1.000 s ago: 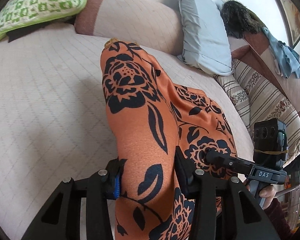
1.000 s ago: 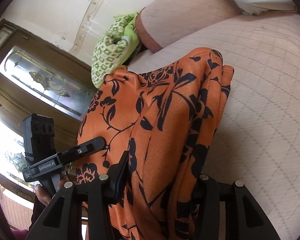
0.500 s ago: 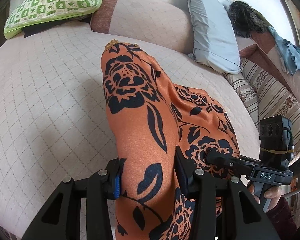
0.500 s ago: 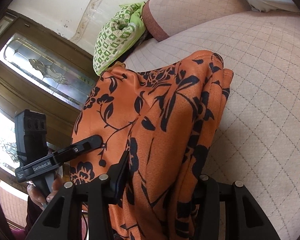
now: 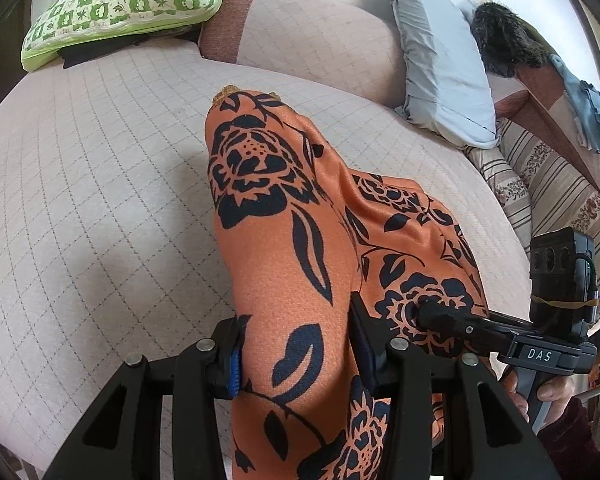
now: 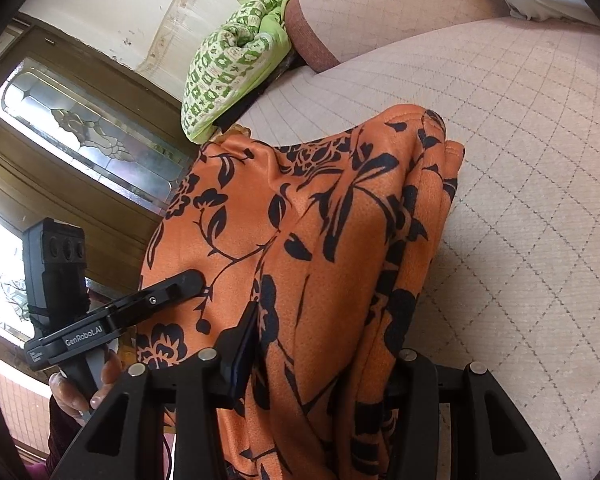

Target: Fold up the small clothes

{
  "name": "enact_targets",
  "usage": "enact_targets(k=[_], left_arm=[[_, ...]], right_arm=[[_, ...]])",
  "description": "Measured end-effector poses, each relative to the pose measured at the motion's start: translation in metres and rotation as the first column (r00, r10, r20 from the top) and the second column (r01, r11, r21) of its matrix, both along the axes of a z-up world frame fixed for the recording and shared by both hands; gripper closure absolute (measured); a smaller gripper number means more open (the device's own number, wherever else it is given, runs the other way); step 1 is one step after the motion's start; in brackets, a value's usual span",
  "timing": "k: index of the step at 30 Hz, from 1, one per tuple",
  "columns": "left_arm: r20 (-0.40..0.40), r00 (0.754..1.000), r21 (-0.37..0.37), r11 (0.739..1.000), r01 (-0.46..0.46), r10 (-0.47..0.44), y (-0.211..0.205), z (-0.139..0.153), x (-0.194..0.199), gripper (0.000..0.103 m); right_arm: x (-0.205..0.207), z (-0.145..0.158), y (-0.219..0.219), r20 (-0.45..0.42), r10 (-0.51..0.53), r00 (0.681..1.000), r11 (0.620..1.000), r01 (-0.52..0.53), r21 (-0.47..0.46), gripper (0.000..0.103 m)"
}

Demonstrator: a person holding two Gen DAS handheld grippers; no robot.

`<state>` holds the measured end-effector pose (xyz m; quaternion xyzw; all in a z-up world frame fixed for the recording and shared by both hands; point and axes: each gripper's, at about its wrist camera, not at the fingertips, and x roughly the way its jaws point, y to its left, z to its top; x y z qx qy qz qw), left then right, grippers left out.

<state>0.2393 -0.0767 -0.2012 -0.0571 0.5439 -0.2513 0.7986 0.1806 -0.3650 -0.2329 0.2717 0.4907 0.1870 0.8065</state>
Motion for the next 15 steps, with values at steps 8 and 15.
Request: enact_targets(k=[8,15], left_arm=[[0.0,1.0,0.03,1.0,-0.007,0.007,-0.004,-0.007,0.005,0.057],[-0.007,1.0,0.056,0.998,-0.014,0.015,-0.008,-0.014,0.01,0.057]], right_arm=[[0.006,-0.005,0.003,-0.02,0.0,1.0,1.0,0.0,-0.009,0.054],[0.013,-0.009,0.007,-0.038,0.002,0.999,1.0,-0.003,-0.023,0.054]])
